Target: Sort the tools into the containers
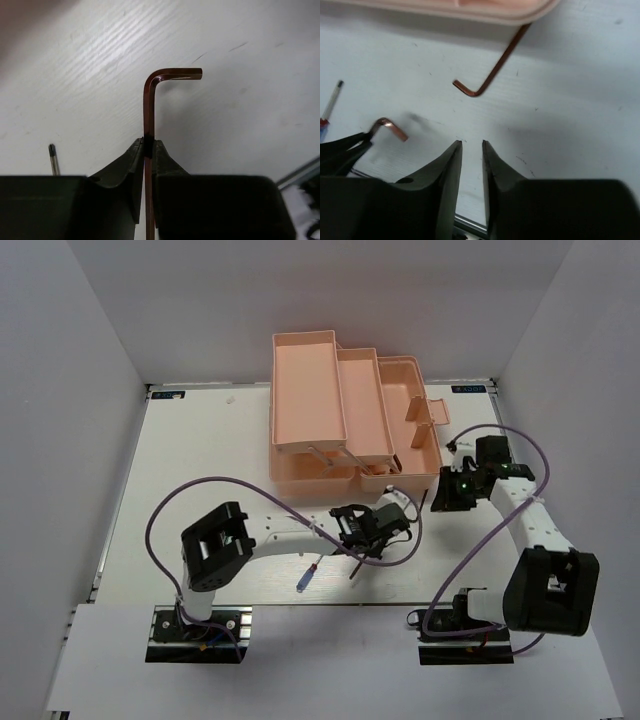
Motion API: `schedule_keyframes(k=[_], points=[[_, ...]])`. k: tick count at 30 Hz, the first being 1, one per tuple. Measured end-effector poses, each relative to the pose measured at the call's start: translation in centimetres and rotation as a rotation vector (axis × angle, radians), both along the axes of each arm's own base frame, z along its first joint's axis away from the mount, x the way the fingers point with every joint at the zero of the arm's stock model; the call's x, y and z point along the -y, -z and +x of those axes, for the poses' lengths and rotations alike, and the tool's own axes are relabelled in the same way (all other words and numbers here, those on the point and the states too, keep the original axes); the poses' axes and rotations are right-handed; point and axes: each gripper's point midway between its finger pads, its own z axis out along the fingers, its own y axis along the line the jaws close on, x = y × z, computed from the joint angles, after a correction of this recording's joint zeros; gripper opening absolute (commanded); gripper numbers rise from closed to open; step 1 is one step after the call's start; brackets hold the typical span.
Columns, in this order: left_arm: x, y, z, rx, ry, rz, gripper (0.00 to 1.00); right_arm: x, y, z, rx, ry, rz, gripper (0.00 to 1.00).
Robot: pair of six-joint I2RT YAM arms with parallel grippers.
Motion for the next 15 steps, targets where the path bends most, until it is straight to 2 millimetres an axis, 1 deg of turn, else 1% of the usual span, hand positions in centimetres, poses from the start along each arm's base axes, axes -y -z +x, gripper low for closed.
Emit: schedule_keyframes(k=[1, 3, 4, 6, 8, 9, 11, 13, 15], points=[[0.6, -1.3, 0.2, 0.012, 0.011, -0.025, 0.00, 0.0, 1.1, -0.5, -0.041, 0.005, 0.005, 0.35], [1.9, -4.2, 0.7, 0.043, 0.026, -0.087, 0.00, -0.2, 2.9, -1.3, -0.108, 0.010, 0.019, 0.37], [2.4, -6.0, 1.0, 0.062, 0.033, -0.125, 0.00, -0.3, 3.5, -1.6, -0.129, 0.014, 0.025, 0.42], [3.1, -9.7, 1.7, 0.102, 0.038, -0.195, 0.00, -0.4, 4.3, -1.5, -0.146, 0.027, 0.035, 0.42], [3.8, -12.9, 2.2, 0.144, 0.038, -0.255, 0.00, -0.6, 4.8, -0.8, -0.134, 0.049, 0.044, 0.45], [4.1, -14.3, 2.6, 0.164, 0.034, -0.281, 0.00, -0.6, 5.0, -0.4, -0.116, 0.058, 0.046, 0.45], [4.8, -16.8, 3.7, 0.205, 0.018, -0.326, 0.00, -0.6, 5.5, 0.2, -0.092, 0.086, 0.048, 0.45], [5.3, -18.6, 4.8, 0.241, -0.003, -0.352, 0.00, -0.7, 6.1, 0.5, -0.080, 0.108, 0.051, 0.45], [5.9, -20.0, 6.2, 0.274, -0.025, -0.366, 0.00, -0.6, 6.6, 0.7, -0.080, 0.134, 0.048, 0.44]])
